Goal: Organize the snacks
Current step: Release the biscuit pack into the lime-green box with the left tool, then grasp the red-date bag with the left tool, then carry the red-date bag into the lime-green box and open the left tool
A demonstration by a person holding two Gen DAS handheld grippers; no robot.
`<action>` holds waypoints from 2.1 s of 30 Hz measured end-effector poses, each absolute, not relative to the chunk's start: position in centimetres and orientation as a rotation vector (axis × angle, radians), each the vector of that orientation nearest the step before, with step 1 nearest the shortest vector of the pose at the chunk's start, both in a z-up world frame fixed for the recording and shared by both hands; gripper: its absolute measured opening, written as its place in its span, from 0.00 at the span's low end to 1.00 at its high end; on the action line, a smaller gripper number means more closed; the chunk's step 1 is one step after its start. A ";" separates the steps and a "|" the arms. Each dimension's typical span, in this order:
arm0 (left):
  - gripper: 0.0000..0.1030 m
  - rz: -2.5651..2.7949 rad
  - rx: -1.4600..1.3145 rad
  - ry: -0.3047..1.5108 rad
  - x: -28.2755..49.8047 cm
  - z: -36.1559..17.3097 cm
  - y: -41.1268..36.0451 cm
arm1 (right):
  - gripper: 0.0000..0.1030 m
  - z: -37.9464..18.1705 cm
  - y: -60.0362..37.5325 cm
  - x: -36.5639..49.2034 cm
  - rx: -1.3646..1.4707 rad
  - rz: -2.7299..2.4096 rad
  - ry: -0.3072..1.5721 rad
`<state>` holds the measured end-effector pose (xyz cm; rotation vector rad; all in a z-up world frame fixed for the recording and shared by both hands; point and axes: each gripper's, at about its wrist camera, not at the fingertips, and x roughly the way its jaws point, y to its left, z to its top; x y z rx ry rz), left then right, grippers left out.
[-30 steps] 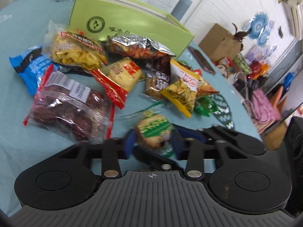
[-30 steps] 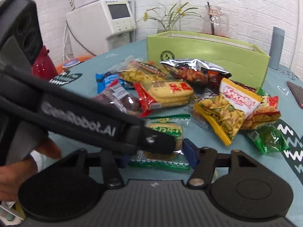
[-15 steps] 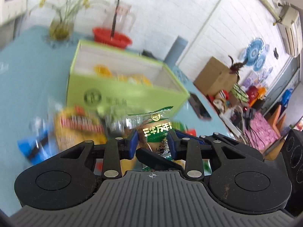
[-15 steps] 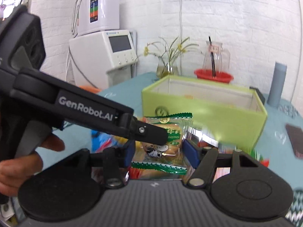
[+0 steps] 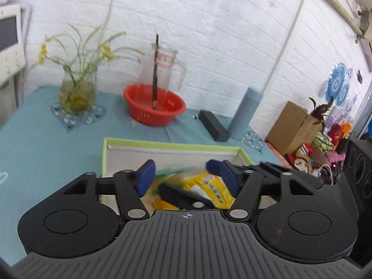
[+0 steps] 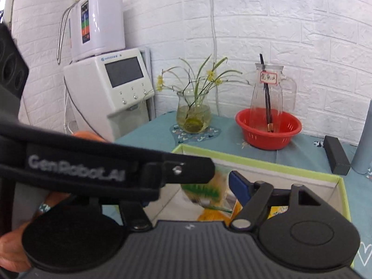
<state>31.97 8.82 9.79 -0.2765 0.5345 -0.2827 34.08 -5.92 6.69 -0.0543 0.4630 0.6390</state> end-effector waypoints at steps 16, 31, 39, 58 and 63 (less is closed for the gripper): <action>0.69 -0.215 -0.305 0.525 18.0 6.5 11.9 | 0.90 3.4 -7.1 17.8 -0.044 0.834 0.524; 0.69 -0.017 -0.499 0.613 9.0 1.1 18.7 | 0.91 -2.5 -0.5 16.1 -0.197 0.835 0.713; 0.69 -0.127 -0.498 0.687 8.9 -0.7 16.2 | 0.90 -2.4 -2.5 10.9 -0.126 0.820 0.705; 0.20 -0.250 -0.411 0.685 10.6 2.4 12.7 | 0.73 0.6 -3.6 11.7 -0.087 0.762 0.573; 0.20 -0.280 -0.351 0.582 16.2 7.3 12.2 | 0.73 4.3 -4.0 17.1 -0.108 0.732 0.449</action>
